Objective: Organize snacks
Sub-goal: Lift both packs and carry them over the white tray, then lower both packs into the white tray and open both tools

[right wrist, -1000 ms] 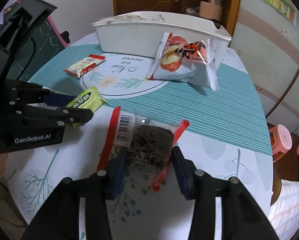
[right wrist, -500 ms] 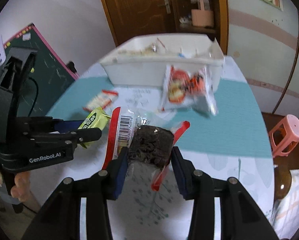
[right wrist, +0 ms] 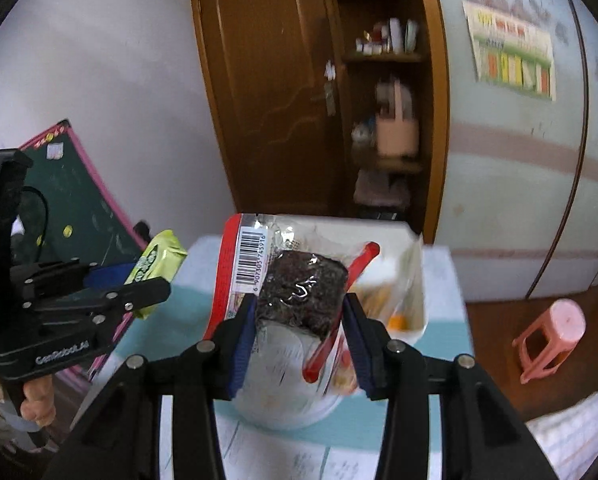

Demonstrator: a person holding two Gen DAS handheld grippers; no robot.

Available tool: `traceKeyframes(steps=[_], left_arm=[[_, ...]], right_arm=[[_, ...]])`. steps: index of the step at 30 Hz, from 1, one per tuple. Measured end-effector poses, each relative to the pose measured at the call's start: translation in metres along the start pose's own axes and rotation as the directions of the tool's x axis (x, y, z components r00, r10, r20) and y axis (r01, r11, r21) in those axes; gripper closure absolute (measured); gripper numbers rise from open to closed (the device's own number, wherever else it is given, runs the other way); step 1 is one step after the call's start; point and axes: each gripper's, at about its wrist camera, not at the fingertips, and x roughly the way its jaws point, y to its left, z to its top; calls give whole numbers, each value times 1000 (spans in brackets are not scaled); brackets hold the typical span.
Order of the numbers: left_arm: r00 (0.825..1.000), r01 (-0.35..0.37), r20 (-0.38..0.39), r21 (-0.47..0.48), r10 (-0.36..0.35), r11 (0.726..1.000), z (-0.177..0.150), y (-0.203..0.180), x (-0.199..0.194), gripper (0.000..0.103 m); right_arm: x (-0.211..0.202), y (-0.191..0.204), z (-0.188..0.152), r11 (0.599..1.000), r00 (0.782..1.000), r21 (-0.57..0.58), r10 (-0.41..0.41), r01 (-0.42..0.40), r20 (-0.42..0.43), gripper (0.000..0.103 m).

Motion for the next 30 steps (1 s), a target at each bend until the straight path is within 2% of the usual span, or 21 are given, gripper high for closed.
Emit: traceKeyframes(steps=[6, 13, 20, 30], left_arm=[[997, -59, 59, 57, 56, 997, 53, -1, 1, 68], [997, -67, 27, 39, 66, 997, 95, 2, 42, 68], [997, -63, -36, 14, 63, 998, 111, 7, 100, 68], [991, -36, -133, -32, 32, 999, 104, 20, 164, 68]], right_arm=[[-13, 4, 62, 996, 992, -45, -75, 80, 104, 60], [11, -5, 100, 990, 984, -19, -135, 138, 114, 60], [62, -26, 106, 983, 982, 26, -184, 183, 51, 60], [121, -47, 93, 974, 977, 82, -207, 211, -60, 60]])
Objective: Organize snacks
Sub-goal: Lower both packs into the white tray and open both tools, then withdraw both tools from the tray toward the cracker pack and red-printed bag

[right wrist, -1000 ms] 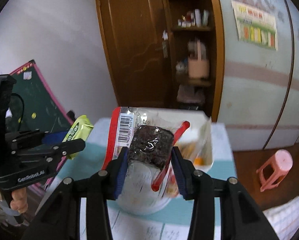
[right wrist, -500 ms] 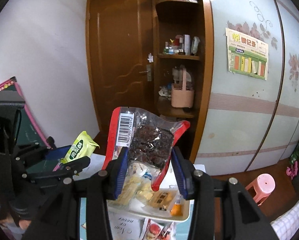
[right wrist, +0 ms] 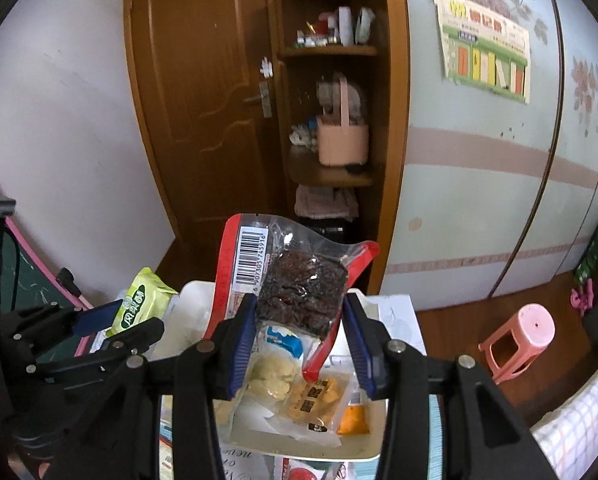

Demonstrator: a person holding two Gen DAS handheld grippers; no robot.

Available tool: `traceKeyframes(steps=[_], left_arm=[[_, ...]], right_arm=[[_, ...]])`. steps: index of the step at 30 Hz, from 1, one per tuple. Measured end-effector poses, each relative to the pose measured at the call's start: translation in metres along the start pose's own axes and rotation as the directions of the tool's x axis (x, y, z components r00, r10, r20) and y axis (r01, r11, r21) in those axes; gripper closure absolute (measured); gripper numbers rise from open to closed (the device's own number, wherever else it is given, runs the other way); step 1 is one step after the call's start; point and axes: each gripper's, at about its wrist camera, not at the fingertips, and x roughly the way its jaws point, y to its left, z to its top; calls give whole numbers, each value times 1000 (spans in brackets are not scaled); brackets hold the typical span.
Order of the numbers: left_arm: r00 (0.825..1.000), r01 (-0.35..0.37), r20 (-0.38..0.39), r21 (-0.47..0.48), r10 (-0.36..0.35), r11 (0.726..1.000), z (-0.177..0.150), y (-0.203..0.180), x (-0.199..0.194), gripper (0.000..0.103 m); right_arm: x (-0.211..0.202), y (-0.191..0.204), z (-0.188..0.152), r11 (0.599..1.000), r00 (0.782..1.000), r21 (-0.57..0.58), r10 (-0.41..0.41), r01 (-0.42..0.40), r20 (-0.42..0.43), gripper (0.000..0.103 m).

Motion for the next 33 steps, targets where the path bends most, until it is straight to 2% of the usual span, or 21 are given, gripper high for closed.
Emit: traceKeyframes(steps=[6, 7, 8, 9, 10, 11, 14, 16, 27, 33], left_arm=[[1000, 4, -18, -22, -4, 1000, 0, 1, 25, 67], [1000, -3, -23, -26, 3, 1000, 0, 1, 29, 64], [1000, -10, -27, -30, 9, 1000, -1, 1, 31, 57], [999, -23, -39, -34, 21, 999, -3, 2, 36, 29], [998, -42, -45, -38, 40, 998, -4, 3, 39, 6], [997, -68, -37, -45, 66, 997, -6, 5, 41, 2], [997, -61, -45, -46, 59, 997, -11, 8, 46, 2], [996, -67, -61, -47, 64, 997, -13, 12, 50, 2], [996, -70, -66, -49, 67, 996, -25, 19, 37, 2], [995, -79, -61, -42, 77, 996, -28, 18, 13, 2]], right_arm=[[24, 5, -5, 1000, 999, -5, -15, 15, -45, 58], [28, 6, -6, 1000, 998, -7, -13, 13, -58, 56], [33, 7, -6, 1000, 997, -8, -9, 9, -73, 55], [37, 9, -7, 1000, 996, -10, -2, 1, -93, 55], [41, 9, -7, 1000, 995, -10, -5, 4, -104, 54], [43, 9, -8, 1000, 994, -3, -4, 4, -112, 50], [43, 7, -11, 1000, 993, 15, 19, -17, -118, 37], [41, 7, -14, 1000, 993, 11, 12, -11, -113, 34], [35, 2, -24, 1000, 990, 15, 12, -10, -139, 34], [13, 2, -23, 1000, 992, 7, 9, -8, -126, 34]])
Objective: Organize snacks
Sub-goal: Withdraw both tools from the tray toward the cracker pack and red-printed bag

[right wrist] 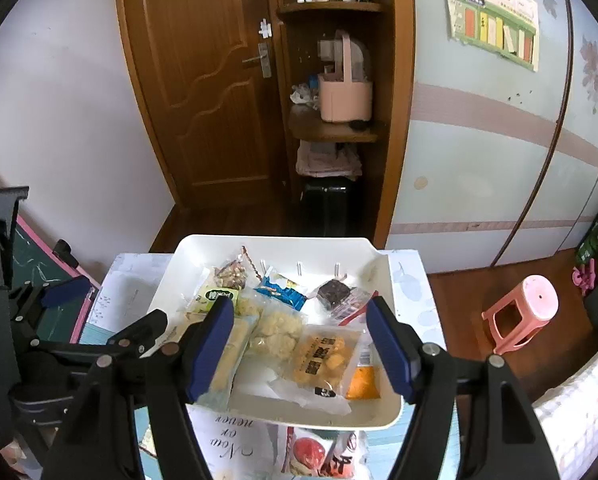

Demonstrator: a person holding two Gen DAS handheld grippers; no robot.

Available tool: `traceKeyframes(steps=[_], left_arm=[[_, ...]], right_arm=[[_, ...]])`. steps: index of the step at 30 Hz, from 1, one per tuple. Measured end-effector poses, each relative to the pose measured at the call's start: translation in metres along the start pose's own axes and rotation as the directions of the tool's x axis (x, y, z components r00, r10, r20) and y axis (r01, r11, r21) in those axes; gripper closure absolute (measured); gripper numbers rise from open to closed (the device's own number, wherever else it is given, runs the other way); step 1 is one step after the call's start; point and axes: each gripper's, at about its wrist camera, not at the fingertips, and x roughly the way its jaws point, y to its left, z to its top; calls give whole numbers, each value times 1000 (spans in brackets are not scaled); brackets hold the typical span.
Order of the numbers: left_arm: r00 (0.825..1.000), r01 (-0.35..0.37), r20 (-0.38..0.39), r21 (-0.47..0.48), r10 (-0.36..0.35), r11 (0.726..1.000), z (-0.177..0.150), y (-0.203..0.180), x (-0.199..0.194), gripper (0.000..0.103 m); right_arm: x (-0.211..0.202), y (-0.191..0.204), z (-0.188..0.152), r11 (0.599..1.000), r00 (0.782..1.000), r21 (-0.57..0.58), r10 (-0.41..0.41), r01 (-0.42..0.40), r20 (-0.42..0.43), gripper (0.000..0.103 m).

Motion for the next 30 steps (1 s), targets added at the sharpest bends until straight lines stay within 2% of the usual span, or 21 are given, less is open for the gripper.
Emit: traceKeyframes(steps=[10, 17, 22, 26, 30], left_arm=[[996, 23, 83, -3, -23, 1000, -12, -3, -80, 2], [990, 59, 123, 41, -64, 997, -37, -8, -128, 2], [988, 94, 116, 68, -101, 993, -65, -5, -145, 2], [986, 128, 93, 77, -135, 989, -88, 1, -146, 2], [988, 127, 83, 87, -134, 988, -109, 7, -139, 2]], right_arm=[[-82, 5, 6, 999, 994, -22, -24, 26, 106, 34], [-127, 12, -15, 996, 989, -81, -33, 45, 143, 34], [-137, 11, -42, 993, 991, -115, -23, 38, 133, 30], [-133, 8, -67, 993, 994, -118, 14, -1, 109, 26], [-119, 5, -93, 994, 995, -97, 57, -49, 81, 25]])
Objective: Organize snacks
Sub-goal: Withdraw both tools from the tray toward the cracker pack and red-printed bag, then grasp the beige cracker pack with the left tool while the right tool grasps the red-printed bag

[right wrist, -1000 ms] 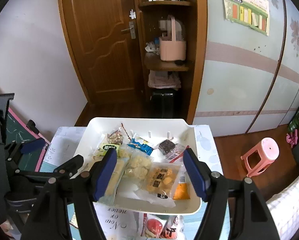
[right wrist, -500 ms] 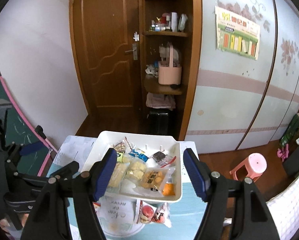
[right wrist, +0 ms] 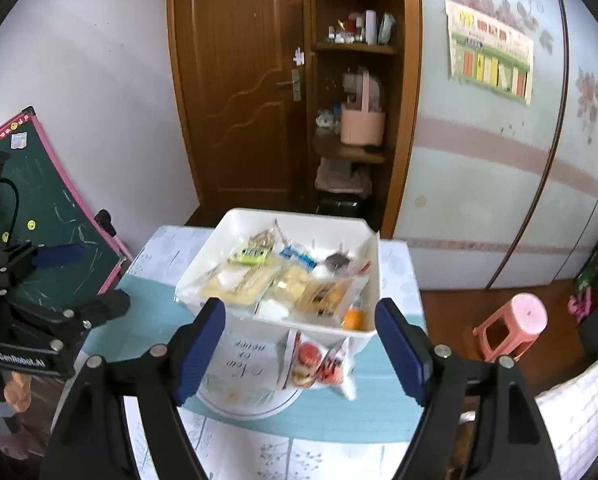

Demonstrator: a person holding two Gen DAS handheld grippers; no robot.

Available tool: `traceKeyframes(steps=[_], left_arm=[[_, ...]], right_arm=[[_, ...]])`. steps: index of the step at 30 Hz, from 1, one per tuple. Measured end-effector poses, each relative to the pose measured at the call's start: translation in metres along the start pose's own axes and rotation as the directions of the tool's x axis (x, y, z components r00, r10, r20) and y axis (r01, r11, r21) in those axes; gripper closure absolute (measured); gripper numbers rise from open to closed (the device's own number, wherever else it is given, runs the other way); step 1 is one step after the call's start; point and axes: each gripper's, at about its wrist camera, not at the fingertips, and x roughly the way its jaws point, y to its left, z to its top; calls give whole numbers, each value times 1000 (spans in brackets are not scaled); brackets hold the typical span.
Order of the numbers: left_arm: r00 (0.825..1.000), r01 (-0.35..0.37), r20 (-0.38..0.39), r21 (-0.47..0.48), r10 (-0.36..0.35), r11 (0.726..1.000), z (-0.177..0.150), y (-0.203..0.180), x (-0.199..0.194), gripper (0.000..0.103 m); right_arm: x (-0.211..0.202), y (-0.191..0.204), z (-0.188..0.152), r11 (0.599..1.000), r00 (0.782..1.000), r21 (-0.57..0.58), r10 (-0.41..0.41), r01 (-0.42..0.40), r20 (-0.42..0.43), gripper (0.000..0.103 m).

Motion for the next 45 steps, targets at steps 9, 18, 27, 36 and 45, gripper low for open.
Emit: traceKeyframes(steps=[9, 18, 27, 36, 45], left_arm=[[991, -32, -129, -25, 29, 999, -51, 24, 68, 2], [945, -95, -323, -120, 51, 988, -98, 50, 165, 2], [918, -94, -396, -187, 12, 978, -119, 54, 212, 2], [932, -147, -354, -164, 81, 975, -130, 42, 215, 2], [953, -162, -283, -174, 108, 971, -130, 31, 195, 51]], right_arm=[[65, -19, -45, 994, 991, 113, 15, 1, -133, 23], [143, -22, -84, 994, 972, 88, -38, 60, -230, 17], [189, -13, -99, 994, 960, 23, -102, 111, -262, 13], [211, -29, -116, 984, 932, 71, -131, 164, -338, 13], [198, -29, -134, 976, 932, 51, -186, 211, -310, 29]])
